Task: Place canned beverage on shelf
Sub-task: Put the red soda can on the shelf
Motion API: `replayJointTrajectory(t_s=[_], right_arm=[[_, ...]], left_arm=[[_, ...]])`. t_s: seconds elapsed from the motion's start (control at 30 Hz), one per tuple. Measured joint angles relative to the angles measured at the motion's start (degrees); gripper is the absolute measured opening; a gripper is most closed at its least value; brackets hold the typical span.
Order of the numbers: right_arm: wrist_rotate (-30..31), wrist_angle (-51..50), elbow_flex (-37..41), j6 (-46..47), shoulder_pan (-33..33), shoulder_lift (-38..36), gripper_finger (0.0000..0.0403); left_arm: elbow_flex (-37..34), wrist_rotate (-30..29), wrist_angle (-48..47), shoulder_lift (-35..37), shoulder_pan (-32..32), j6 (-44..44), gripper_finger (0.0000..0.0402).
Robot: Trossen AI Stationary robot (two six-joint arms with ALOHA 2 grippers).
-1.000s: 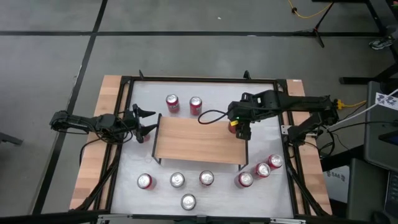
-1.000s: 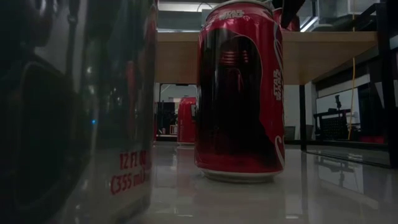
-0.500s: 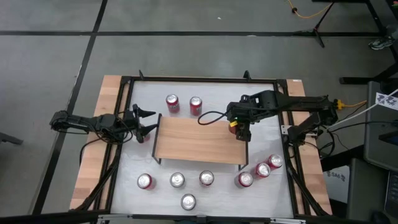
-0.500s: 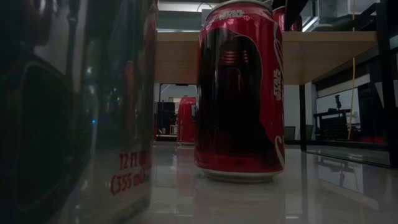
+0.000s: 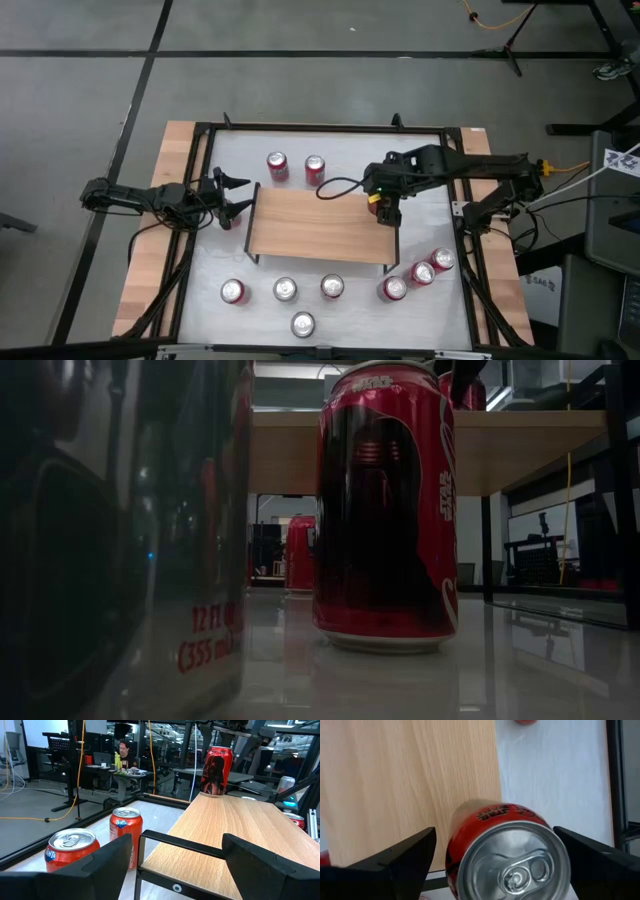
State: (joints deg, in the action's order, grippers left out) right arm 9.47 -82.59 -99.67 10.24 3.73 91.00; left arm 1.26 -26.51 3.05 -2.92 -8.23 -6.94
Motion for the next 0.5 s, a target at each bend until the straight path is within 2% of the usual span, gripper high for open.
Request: replayJointTrajectory(t_s=[0.5], right_arm=[[0.09,-2.08,-12.02,-0.26,0.0,-0.11,0.0388]], left_arm=[[0.0,-0.02,1.67,0.0,0.0,-0.05,0.0305]])
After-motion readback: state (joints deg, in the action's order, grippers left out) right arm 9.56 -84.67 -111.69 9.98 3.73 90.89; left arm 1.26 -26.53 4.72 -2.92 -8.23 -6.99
